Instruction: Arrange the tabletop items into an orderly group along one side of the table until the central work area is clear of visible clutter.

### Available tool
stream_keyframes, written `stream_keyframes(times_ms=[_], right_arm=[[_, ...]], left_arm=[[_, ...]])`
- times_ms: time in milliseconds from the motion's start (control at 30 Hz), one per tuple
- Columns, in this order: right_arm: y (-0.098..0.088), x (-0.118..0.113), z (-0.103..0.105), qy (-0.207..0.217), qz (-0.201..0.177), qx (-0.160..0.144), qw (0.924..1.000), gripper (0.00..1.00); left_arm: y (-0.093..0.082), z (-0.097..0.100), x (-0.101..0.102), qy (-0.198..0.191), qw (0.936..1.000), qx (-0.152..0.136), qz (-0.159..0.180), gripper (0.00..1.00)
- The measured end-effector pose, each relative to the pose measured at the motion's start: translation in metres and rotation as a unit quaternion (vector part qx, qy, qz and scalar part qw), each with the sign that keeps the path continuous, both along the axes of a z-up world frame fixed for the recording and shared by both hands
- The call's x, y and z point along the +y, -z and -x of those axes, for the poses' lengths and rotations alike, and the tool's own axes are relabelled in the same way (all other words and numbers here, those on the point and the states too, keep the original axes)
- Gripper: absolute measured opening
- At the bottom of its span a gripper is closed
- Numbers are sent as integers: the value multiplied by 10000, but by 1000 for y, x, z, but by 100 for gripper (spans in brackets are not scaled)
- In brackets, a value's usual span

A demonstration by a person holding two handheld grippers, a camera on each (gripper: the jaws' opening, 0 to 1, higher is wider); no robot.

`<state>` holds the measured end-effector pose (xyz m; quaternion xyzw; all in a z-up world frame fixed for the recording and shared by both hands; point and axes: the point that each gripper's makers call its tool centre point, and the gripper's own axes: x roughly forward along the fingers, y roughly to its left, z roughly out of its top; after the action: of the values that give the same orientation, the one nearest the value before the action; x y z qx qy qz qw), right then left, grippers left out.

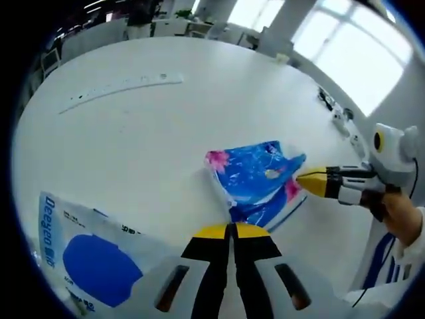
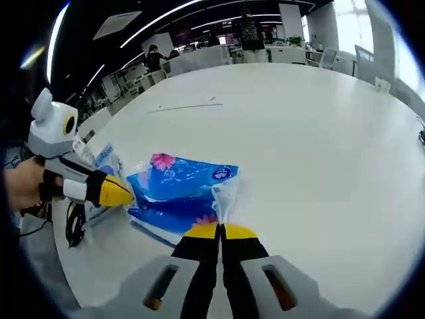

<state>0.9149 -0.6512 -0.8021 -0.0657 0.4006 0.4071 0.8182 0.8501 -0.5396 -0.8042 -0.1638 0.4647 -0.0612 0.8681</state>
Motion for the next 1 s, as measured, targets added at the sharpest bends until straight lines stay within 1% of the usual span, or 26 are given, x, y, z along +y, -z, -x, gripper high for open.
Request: stream_keyframes(times_ms=[267, 567, 667, 767, 800, 833, 867, 900, 933, 967, 1000], right_arm=[[8, -2, -5, 40, -22, 108, 9999, 0], [10, -2, -4, 95, -45, 162, 9998, 0], [10, -2, -3, 93, -36, 174, 9998, 0], [9, -2, -2, 128, -84, 209, 9997, 0], [8, -1, -1, 93, -76, 176, 9998, 0], [8, 0, 0, -19, -45, 82, 10000, 0], [7, 0, 2, -104, 21, -24, 9999, 4], [9, -1, 2, -139, 110, -27, 9998, 10], [9, 2, 2, -246, 58, -96, 9996, 12], [10, 2, 1, -154, 65, -29, 9999, 15], [9, 4, -1, -149, -9, -60, 9999, 21]], left_arm=[[8, 1, 3, -157, 9999, 47, -14, 0], [8, 0, 2, -160, 9998, 50, -55, 0], [8, 0, 2, -95, 9999, 6, -116, 0], [6, 1, 2, -157, 9998, -60, -47, 0], [6, 1, 3, -171, 9998, -88, -40, 0], [6, 1, 3, -178, 9998, -121, -52, 0], [6, 0, 4, -111, 9997, -198, -135, 1], [5, 0, 4, -61, 9995, -244, -191, 3], [3, -1, 3, -48, 9992, -327, -203, 8], [2, -1, 3, -56, 9992, -344, -206, 14], [1, 0, 2, -66, 9991, -361, -225, 19]])
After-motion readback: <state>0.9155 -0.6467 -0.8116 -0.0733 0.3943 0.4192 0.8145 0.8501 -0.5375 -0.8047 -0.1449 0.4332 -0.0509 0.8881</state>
